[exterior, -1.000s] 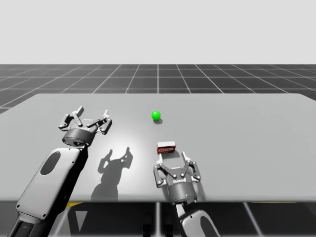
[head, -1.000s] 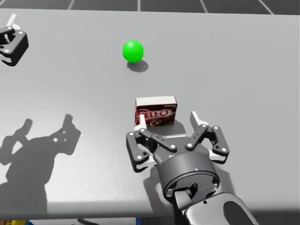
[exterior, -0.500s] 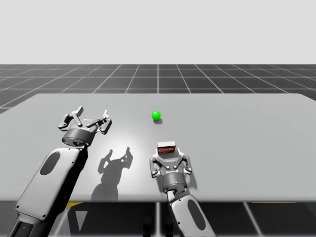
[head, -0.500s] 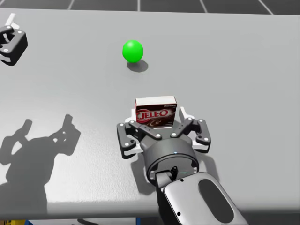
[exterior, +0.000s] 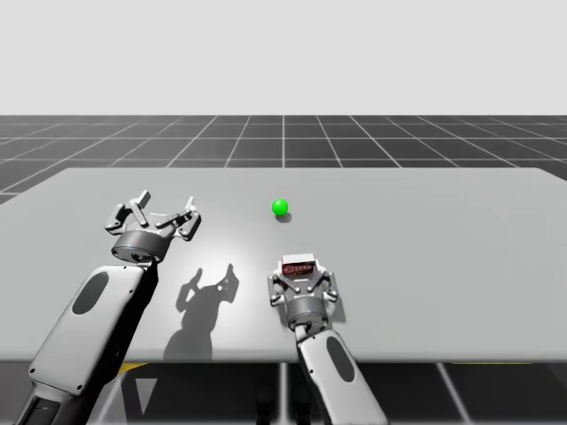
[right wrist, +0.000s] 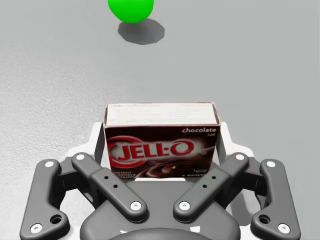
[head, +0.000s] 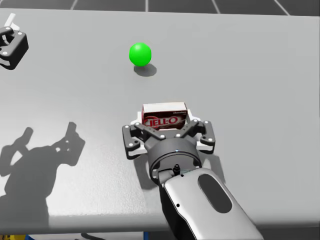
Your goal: Watch the red light. When it turns green, pick up the object.
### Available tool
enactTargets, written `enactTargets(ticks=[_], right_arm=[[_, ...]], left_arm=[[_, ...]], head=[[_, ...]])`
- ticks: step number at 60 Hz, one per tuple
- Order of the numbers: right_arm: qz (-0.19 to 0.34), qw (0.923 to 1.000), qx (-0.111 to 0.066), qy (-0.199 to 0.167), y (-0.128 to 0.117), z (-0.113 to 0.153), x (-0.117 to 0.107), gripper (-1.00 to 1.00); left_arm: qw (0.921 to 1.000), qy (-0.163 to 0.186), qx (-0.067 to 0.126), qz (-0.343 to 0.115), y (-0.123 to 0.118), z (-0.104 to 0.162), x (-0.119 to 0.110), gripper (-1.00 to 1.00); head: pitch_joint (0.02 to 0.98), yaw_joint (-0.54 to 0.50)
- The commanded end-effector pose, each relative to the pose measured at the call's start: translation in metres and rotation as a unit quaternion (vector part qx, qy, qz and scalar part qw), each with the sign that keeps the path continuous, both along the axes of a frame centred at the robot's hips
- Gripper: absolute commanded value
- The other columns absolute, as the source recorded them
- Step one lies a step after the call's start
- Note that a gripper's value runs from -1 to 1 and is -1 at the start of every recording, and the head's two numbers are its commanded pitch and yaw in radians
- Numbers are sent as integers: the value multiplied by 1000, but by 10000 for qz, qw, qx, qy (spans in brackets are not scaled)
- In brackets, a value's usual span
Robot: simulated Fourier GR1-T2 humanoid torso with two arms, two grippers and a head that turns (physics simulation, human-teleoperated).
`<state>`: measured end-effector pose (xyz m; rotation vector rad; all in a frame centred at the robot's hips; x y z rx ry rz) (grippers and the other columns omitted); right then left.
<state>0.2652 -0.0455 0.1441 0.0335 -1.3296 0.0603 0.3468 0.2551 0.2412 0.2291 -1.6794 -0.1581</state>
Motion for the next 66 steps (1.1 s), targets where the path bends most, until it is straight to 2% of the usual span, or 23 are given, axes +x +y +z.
enactTargets(ticks=[1, 16, 19, 20, 21, 22, 23, 24, 38, 58, 66], right_arm=[[-4, 10000, -64, 29, 2, -4, 8, -1000], [-3, 9999, -123, 70, 4, -7, 15, -1000], [124, 9999, -47, 96, 2, -7, 16, -1000], [93, 9999, -25, 60, 2, -7, 15, -938], [83, 9999, -32, 54, 2, -7, 16, -116], [94, 9999, -40, 53, 2, -7, 16, 807], [91, 9999, -38, 38, 2, -7, 16, 960], [81, 10000, -37, 22, 1, -7, 16, 1000], [77, 10000, -42, 9, 0, -8, 16, 1000], [67, 10000, 4, -33, -2, -6, 16, 1000], [73, 10000, 4, -58, -2, -5, 16, 1000]], left_arm=[[10000, 0, 1, -4, 0, 0, 0, -1000], [10000, 0, 2, -4, 0, 0, 0, -1000], [10000, 0, 1, -4, 0, 0, 0, -1000], [10000, 0, 1, -4, 0, 0, 0, -1000], [10000, 0, 1, -4, 0, 0, 0, -1000], [10000, 0, 1, -4, 0, 0, 0, -1000], [10000, 0, 1, -4, 0, 0, 0, -1000], [10000, 0, 1, -4, 0, 0, 0, -1000], [10000, 0, 1, -4, 0, 0, 0, -1000], [10000, 13, 55, -45, -5, -3, -1, -1000], [10000, 14, 56, -43, -6, -3, -1, -1000]], head=[[849, -57], [850, -57], [850, -58], [850, -58], [850, -58], [850, -59], [850, -59], [849, -59], [800, -57], [560, -62], [494, -61]])
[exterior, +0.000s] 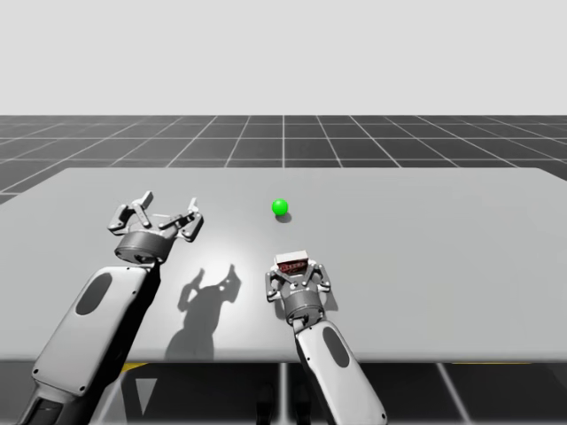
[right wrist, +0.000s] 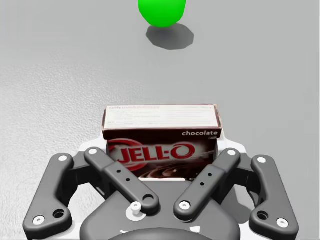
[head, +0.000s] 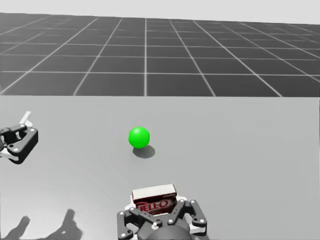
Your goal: Watch the red light. When it turns green, pick up the object.
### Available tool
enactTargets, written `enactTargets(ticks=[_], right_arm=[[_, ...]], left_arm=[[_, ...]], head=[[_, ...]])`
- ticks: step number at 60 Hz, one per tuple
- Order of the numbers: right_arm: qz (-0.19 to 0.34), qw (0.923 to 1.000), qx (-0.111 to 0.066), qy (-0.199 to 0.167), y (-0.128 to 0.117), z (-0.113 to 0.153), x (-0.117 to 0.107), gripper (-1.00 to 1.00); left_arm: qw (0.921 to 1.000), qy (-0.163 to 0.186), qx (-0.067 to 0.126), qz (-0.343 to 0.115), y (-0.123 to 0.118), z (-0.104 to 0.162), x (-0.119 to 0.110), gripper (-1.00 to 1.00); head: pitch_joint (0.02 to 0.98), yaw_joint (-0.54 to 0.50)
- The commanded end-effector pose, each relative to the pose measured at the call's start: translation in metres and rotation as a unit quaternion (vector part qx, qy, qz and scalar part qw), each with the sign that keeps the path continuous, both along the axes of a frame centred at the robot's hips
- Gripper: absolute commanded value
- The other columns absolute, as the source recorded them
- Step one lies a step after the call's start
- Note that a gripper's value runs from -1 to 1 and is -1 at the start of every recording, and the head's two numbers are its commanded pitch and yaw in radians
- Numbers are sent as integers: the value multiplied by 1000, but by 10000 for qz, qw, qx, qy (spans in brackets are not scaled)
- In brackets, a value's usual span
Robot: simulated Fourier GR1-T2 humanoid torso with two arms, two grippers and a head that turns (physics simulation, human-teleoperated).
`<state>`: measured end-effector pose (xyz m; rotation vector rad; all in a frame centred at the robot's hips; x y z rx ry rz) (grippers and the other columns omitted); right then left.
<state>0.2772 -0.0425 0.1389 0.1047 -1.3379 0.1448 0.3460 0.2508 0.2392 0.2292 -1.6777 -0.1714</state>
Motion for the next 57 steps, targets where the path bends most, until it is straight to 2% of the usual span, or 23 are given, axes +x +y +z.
enactTargets(ticks=[1, 8, 18, 21, 29, 36, 52, 57], right_arm=[[-437, 9990, -14, -8, -5, 0, 4, 1000], [-417, 9991, -28, -25, -5, 0, 3, 1000], [-306, 9993, -5, -201, -6, 13, 2, 1000], [-237, 9992, 41, -329, -9, 25, 2, 1000], [-181, 9962, -13, -853, -14, 56, 2, 1000], [-130, 9906, -125, -1353, -20, 86, 5, 1000], [-201, 9778, 38, -2083, -32, 153, 11, 1000], [-202, 9682, 12, -2492, -38, 171, 14, 1000]], left_arm=[[10000, 3, 11, -6, -2, -1, 0, -1000], [10000, 3, 11, -6, -2, -1, 0, -1000], [10000, 3, 11, -6, -2, -1, 0, -1000], [10000, 3, 11, -6, -2, -1, 0, -1000], [10000, 3, 11, -6, -2, -1, 0, -1000], [10000, -16, -24, -3, -2, -1, 0, -1000], [10000, -22, -31, 8, -1, 0, -2, -1000], [10000, -33, -27, 25, 0, 1, -2, -1000]], head=[[486, -62], [452, -63], [461, -65], [464, -63], [464, -64], [460, -64], [453, -61], [452, -63]])
